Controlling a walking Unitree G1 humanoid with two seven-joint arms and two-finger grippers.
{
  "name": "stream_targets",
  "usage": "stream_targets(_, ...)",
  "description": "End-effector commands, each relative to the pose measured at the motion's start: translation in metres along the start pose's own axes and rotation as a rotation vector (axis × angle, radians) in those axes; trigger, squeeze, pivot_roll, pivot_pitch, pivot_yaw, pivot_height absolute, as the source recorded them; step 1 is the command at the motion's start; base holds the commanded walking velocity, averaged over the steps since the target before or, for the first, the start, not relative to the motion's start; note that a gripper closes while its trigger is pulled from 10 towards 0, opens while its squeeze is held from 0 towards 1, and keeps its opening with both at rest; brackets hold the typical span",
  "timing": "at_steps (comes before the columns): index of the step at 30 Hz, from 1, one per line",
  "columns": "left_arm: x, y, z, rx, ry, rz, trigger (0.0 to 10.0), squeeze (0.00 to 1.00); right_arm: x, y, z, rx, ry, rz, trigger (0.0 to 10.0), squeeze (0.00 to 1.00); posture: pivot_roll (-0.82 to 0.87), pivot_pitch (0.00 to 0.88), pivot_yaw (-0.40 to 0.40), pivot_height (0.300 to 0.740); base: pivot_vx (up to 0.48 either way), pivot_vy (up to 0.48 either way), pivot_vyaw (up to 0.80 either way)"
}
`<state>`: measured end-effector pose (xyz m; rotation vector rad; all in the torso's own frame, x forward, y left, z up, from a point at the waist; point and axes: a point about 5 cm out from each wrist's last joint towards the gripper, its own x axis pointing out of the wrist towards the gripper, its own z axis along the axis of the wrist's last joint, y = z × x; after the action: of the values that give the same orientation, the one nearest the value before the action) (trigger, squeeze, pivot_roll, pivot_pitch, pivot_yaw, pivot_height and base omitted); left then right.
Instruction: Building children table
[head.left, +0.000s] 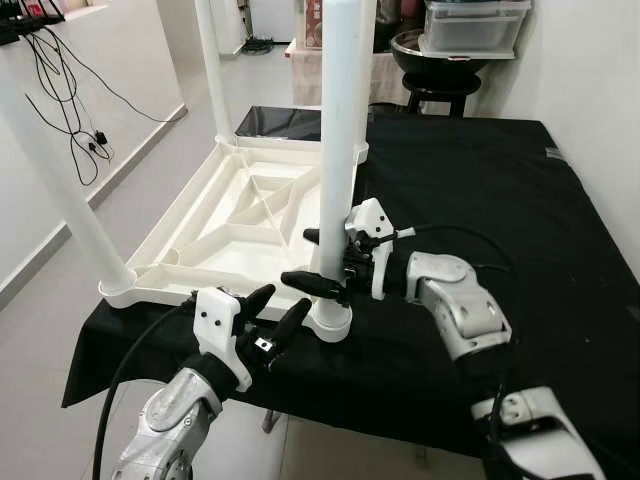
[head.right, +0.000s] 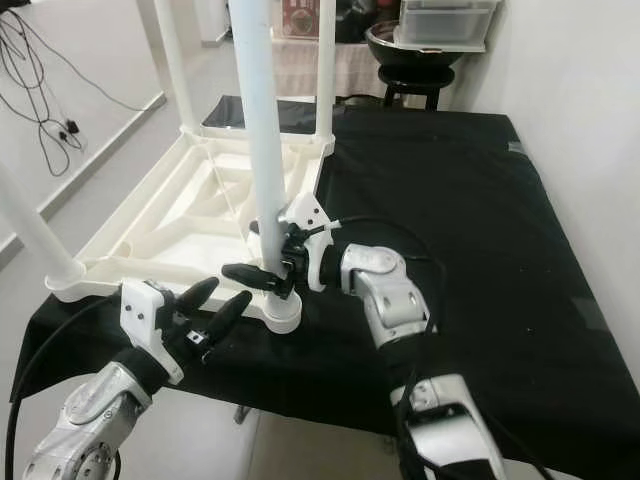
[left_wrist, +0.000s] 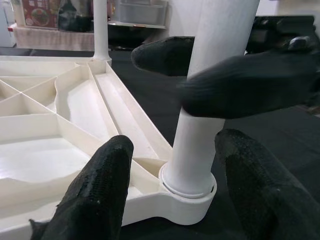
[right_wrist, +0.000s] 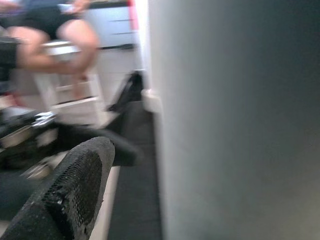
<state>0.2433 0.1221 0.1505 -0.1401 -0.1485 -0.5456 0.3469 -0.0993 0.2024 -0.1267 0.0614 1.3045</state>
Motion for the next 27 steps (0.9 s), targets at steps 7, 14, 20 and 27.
stream_targets(7, -0.002, -0.001, -0.007, -0.01, 0.022, 0.005, 10.0, 0.0, -0.008, -0.013, -0.006, 0.046, 0.026, 0.084, 0.0, 0.0, -0.01, 0.022, -0.017, 0.74, 0.0, 0.0, 0.0)
stream_targets(14, -0.002, -0.001, -0.008, -0.012, 0.025, 0.002, 10.0, 0.0, -0.018, -0.013, -0.01, 0.058, 0.019, 0.11, 0.0, 0.0, -0.01, 0.022, -0.007, 0.74, 0.0, 0.0, 0.0)
stream_targets(20, -0.002, -0.001, -0.007, -0.017, 0.024, -0.004, 10.0, 0.0, -0.035, -0.016, -0.021, 0.056, 0.016, -0.035, 0.0, 0.0, -0.03, 0.031, -0.004, 0.74, 0.0, 0.0, 0.0)
stream_targets(27, -0.004, 0.001, -0.006, -0.013, 0.02, 0.0, 10.0, 0.0, -0.029, -0.004, -0.044, 0.073, 0.017, -0.54, 0.0, 0.0, -0.04, 0.044, -0.018, 0.74, 0.0, 0.0, 0.0)
